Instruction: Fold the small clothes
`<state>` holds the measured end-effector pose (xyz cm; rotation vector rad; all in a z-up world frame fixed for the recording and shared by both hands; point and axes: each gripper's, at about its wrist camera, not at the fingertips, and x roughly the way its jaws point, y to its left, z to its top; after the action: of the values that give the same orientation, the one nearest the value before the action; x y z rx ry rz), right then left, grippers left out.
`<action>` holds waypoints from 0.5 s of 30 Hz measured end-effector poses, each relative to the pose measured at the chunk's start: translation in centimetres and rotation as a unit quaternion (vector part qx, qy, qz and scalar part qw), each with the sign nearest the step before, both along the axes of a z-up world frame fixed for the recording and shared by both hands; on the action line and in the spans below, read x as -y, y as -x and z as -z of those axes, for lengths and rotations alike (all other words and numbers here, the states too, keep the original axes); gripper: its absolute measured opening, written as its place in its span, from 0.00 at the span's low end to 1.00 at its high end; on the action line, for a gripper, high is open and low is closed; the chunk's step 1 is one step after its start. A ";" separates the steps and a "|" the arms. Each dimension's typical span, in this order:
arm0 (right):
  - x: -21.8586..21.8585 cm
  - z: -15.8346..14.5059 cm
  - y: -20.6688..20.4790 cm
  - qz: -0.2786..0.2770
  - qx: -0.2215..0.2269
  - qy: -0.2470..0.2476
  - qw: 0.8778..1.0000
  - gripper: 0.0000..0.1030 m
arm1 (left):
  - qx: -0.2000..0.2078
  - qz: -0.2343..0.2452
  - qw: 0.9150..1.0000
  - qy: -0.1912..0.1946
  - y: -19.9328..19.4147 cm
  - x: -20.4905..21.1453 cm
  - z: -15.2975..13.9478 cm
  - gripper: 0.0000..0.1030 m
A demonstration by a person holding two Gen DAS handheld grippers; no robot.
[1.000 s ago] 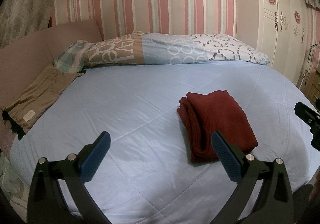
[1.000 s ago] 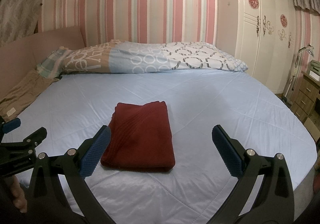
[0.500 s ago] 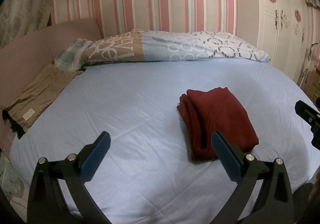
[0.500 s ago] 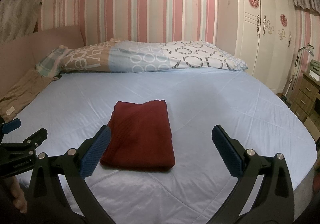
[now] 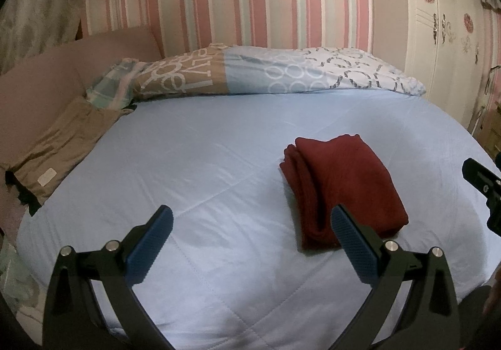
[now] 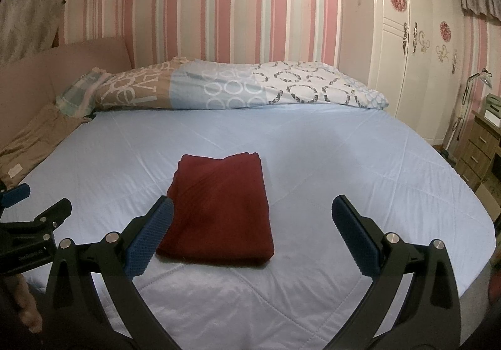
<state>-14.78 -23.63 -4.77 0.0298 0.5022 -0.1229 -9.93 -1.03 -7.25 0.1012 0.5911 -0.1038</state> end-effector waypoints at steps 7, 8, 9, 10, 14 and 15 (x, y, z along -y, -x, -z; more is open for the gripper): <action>0.1 0.0 -0.1 -0.001 -0.001 0.000 1.000 0.97 | 0.000 0.000 1.000 -0.003 0.2 -0.1 0.2 0.98; 0.2 0.1 0.0 -0.001 -0.001 0.000 1.000 0.97 | 0.000 0.000 1.000 -0.003 0.3 -0.2 0.2 0.98; 0.2 0.1 0.0 -0.001 -0.001 -0.001 1.000 0.97 | 0.000 0.002 1.000 -0.003 0.2 -0.1 0.2 0.98; 0.2 0.0 0.0 -0.001 -0.001 -0.001 1.000 0.97 | 0.000 0.003 1.000 -0.003 0.2 -0.1 0.2 0.98; 0.1 0.0 -0.1 -0.001 -0.001 0.000 1.000 0.97 | 0.001 0.000 1.000 -0.009 0.1 0.1 0.2 0.98; 0.1 0.0 -0.1 -0.001 -0.001 0.000 1.000 0.97 | 0.001 0.000 1.000 -0.011 0.2 0.1 0.3 0.98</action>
<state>-14.72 -23.72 -4.77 0.0290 0.5048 -0.1201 -10.14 -1.09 -7.53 0.1225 0.5894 -0.0968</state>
